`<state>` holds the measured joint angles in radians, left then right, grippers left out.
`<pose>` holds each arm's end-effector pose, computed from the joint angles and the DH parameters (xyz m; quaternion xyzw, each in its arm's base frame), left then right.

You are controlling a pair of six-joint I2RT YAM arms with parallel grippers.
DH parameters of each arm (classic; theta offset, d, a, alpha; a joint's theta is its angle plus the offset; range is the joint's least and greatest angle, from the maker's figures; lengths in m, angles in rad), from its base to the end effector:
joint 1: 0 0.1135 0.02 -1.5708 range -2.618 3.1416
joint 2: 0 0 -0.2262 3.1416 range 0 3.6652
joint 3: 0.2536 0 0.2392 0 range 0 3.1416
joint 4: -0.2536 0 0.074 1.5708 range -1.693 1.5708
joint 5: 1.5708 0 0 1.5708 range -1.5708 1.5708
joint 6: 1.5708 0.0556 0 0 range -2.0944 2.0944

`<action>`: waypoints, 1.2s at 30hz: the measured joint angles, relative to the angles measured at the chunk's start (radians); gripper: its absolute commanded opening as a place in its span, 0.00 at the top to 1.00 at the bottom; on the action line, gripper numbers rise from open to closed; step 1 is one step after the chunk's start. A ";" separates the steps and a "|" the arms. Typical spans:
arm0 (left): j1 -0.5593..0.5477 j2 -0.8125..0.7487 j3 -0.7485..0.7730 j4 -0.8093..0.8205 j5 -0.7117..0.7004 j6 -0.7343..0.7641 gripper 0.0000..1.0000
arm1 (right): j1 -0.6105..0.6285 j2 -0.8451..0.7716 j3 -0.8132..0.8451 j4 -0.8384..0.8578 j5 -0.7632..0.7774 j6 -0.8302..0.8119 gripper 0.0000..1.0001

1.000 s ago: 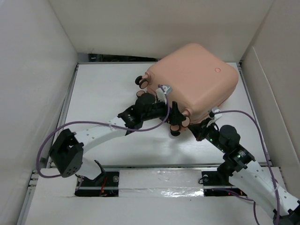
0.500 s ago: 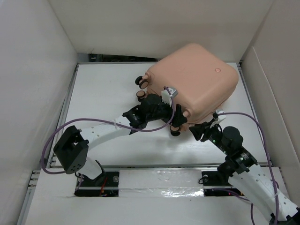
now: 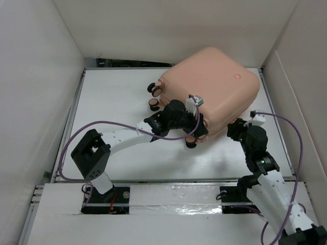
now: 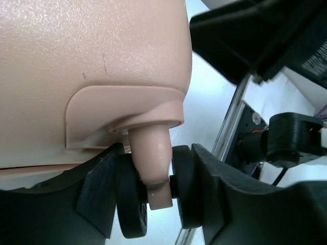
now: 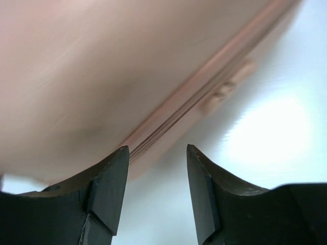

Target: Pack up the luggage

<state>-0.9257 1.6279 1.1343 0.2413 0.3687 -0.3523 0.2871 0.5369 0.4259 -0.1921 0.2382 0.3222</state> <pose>0.2168 -0.3214 0.2511 0.3274 0.7136 -0.4754 0.3969 0.1808 0.0397 0.2250 0.0844 0.7987 0.0851 0.5897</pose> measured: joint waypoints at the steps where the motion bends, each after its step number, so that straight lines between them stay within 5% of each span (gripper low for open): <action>1: 0.000 0.003 0.003 -0.001 0.001 0.001 0.60 | -0.048 0.016 0.002 0.017 0.000 -0.003 0.48; 5: -0.003 0.007 0.010 -0.003 0.005 -0.008 1.00 | -0.282 0.121 0.004 0.089 -0.057 -0.005 0.49; 9: -0.008 0.005 0.001 0.012 0.001 -0.008 1.00 | -0.477 0.261 0.005 0.173 -0.166 -0.010 0.49; 13: -0.026 -0.014 -0.048 0.080 -0.041 -0.008 1.00 | -0.540 0.489 0.091 0.226 -0.345 -0.045 0.55; 16: -0.051 -0.021 -0.079 0.137 -0.082 -0.015 1.00 | -0.486 0.679 0.217 0.260 -0.445 -0.085 0.55; 27: -0.142 -0.006 -0.094 0.203 -0.276 -0.114 1.00 | -0.295 0.932 0.463 0.244 -0.355 -0.243 0.50; 32: -0.156 -0.006 -0.085 0.193 -0.302 -0.177 1.00 | -0.242 0.974 0.521 0.223 -0.386 -0.268 0.42; 36: -0.140 -0.008 -0.083 0.185 -0.311 -0.196 1.00 | -0.227 0.916 0.482 0.235 -0.401 -0.262 0.47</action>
<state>-1.0653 1.6203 1.0515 0.4263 0.0582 -0.5488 0.0605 1.4525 0.9081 0.0433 -0.1627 0.0601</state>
